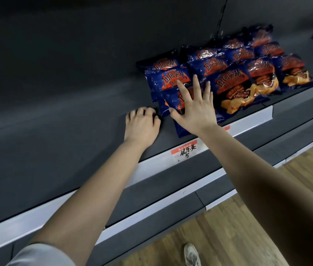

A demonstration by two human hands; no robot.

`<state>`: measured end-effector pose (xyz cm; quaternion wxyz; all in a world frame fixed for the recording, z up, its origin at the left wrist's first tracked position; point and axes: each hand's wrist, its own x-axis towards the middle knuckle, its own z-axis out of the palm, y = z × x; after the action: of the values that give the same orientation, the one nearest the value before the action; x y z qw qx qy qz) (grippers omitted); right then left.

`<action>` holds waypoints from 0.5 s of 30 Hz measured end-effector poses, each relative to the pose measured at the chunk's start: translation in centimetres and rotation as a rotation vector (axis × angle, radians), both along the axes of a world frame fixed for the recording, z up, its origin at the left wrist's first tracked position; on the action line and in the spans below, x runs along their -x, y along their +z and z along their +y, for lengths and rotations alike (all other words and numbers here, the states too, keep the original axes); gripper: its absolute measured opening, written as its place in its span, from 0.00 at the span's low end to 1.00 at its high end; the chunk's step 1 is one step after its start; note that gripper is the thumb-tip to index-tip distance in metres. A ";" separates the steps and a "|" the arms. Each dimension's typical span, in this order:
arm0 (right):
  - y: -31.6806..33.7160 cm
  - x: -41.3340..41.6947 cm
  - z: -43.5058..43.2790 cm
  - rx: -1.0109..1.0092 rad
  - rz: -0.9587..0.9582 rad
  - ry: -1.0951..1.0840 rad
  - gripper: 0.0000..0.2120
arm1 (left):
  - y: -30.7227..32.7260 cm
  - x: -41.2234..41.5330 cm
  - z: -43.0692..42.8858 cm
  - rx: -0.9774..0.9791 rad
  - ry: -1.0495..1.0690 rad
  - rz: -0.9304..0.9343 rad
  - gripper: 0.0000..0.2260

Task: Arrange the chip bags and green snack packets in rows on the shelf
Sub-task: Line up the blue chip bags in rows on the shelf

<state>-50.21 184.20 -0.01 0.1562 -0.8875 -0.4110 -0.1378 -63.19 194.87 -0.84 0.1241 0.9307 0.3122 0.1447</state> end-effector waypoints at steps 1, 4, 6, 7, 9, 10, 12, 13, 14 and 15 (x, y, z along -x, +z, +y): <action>0.1 0.0 0.0 0.006 0.006 -0.004 0.37 | 0.0 0.0 0.0 0.004 -0.003 0.000 0.16; 0.2 0.1 -0.1 0.019 0.025 -0.024 0.37 | 0.0 0.0 0.0 0.017 -0.005 -0.002 0.16; 0.2 0.2 -0.1 0.027 0.013 -0.029 0.37 | 0.0 0.1 0.1 0.019 -0.008 -0.006 0.16; 0.2 0.2 -0.2 0.030 0.002 -0.028 0.36 | 0.0 0.1 0.0 0.020 -0.009 -0.007 0.16; 0.4 0.2 -0.1 0.051 -0.008 -0.030 0.35 | 0.2 0.1 0.0 0.024 -0.008 -0.007 0.16; 0.6 0.2 -0.1 0.062 -0.004 -0.036 0.34 | 0.3 0.1 0.0 0.027 -0.009 -0.005 0.16; 1.2 0.4 0.2 0.037 -0.001 -0.050 0.33 | 0.7 0.2 0.1 0.033 -0.009 0.003 0.16; 1.5 0.7 0.5 -0.009 -0.022 -0.044 0.33 | 1.0 0.2 0.2 0.034 -0.007 0.003 0.16; 1.9 1.1 0.8 -0.065 -0.051 -0.023 0.33 | 1.3 0.4 0.3 0.033 0.000 -0.001 0.16; 2.3 1.6 1.4 -0.120 -0.079 0.011 0.33 | 1.7 0.5 0.4 0.030 0.011 -0.006 0.16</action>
<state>-51.77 185.56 2.26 0.1937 -0.8681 -0.4129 -0.1959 -63.70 195.31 0.83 0.1384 0.9265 0.3192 0.1435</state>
